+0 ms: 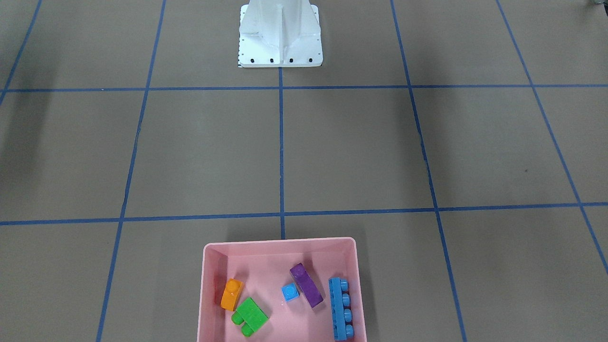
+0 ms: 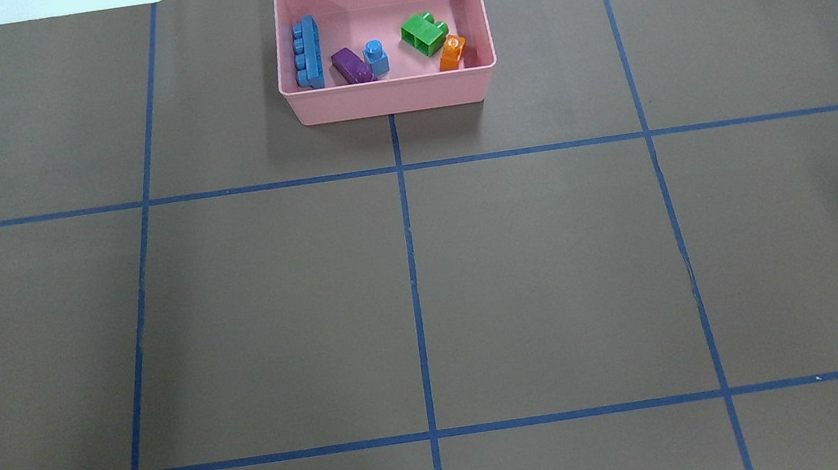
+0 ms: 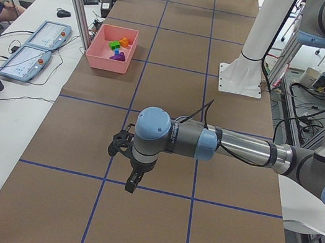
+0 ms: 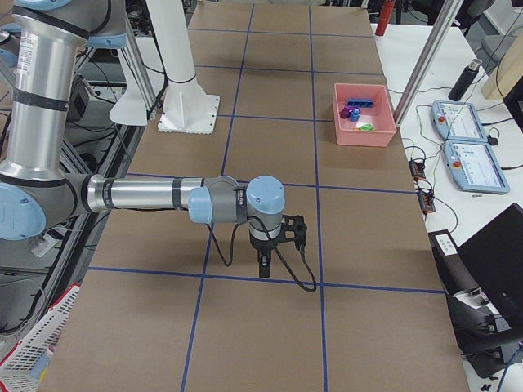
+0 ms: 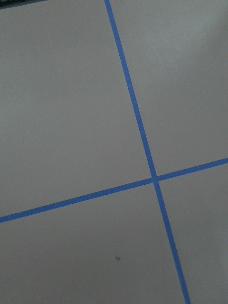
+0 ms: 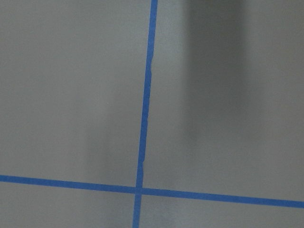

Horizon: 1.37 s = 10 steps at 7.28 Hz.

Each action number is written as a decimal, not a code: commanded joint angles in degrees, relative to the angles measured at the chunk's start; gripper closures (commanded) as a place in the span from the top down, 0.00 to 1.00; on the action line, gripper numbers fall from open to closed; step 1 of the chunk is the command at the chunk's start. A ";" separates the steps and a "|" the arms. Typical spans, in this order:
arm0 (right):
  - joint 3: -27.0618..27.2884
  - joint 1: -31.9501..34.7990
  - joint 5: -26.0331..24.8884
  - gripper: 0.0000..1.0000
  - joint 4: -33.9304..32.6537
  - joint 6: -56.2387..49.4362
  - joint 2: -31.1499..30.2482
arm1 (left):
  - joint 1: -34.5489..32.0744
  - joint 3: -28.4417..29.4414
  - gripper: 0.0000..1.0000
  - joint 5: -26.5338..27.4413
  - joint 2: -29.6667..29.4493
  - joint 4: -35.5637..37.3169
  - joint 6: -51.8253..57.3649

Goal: Put all blocks into box

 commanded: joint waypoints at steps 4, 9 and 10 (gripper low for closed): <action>0.37 -0.03 0.24 1.00 0.02 0.50 0.22 | -0.02 -0.25 1.00 0.24 0.15 0.01 0.09; 1.07 -0.03 0.32 1.00 0.11 0.68 0.31 | -0.02 -0.34 1.00 0.06 0.06 0.01 0.09; 2.46 -0.03 0.32 1.00 0.11 1.20 0.48 | -0.02 -0.34 1.00 0.06 0.06 0.01 0.09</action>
